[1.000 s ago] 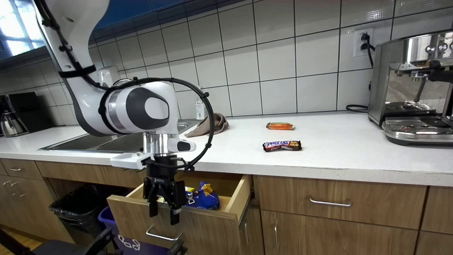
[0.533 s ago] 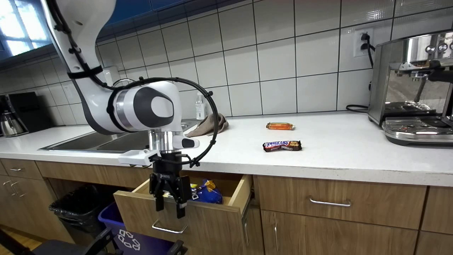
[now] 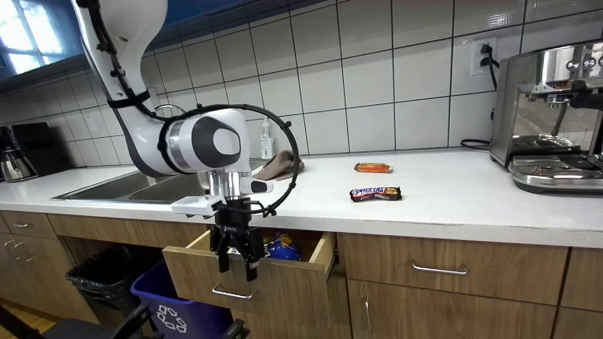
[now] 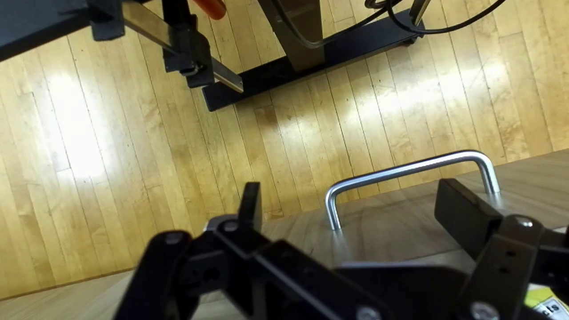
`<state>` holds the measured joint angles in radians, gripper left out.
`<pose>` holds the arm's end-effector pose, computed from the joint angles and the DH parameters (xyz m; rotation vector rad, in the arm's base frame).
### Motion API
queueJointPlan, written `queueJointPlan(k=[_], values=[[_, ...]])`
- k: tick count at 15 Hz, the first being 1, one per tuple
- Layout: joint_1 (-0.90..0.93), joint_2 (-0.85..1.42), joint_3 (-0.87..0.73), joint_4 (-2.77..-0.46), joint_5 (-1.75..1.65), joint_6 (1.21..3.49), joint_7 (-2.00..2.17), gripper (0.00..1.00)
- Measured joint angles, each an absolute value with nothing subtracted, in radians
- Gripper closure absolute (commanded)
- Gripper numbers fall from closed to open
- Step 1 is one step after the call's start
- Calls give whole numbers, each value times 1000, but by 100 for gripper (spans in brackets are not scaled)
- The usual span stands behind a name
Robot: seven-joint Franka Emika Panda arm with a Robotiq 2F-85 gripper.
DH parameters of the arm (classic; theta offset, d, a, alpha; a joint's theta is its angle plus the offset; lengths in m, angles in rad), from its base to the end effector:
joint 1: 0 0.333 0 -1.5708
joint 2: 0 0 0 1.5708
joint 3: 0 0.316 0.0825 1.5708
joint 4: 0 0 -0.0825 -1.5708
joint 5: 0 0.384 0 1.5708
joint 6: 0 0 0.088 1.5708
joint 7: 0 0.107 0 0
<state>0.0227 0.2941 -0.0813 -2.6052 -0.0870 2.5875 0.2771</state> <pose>0.3931 -0.0249 0.1301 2.9911 -0.3830 -0.4612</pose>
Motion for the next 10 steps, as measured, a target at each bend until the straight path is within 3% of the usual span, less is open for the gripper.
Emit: queueJointPlan(k=[10], values=[[32, 345, -89, -2533, -86, 2587, 277, 0]])
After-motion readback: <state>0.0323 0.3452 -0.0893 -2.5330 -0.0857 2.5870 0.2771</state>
